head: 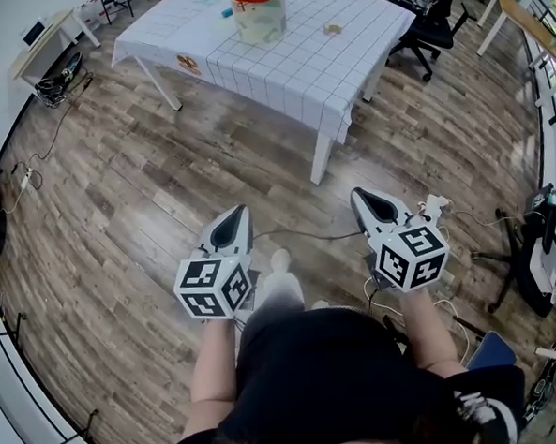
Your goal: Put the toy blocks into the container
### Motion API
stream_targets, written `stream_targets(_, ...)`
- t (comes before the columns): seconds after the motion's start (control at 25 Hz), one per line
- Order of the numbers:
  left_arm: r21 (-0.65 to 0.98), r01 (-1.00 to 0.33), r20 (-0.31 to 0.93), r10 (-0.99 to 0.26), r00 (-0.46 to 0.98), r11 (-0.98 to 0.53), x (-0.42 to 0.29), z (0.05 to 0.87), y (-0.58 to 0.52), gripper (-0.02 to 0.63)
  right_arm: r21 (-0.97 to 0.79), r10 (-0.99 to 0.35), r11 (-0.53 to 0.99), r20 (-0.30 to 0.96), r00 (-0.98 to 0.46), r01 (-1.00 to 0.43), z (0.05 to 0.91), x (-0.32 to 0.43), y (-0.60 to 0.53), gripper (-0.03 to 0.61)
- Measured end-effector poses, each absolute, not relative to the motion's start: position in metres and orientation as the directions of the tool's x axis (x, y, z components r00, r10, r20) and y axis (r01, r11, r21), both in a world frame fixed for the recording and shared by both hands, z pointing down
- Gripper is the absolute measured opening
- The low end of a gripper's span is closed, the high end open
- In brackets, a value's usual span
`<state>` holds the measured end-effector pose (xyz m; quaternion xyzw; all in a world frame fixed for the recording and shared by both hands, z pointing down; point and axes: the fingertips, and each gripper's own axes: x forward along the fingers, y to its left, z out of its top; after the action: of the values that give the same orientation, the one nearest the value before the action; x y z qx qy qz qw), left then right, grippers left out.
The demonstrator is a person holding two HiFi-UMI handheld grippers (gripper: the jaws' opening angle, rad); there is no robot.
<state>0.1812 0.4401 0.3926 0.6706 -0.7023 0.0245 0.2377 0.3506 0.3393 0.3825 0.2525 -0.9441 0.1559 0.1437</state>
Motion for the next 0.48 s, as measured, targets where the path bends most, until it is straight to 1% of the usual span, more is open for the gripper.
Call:
stream_targets(0.32, 0.272, -0.959, 0.384, -0.923, 0.035, 0.076, 0.107, 0.399, 0.386, 0.028, -0.215, -0.474, 0.799, 0.352, -0.807, -0.562, 0.381, 0.276, 0.284, 0.016)
stream_targets(0.48, 0.271, -0.96, 0.39, -0.92, 0.043, 0.07, 0.072, 0.402, 0.362, 0.028, -0.215, -0.467, 0.801, 0.359, -0.808, -0.559, 0.383, 0.236, 0.265, 0.022)
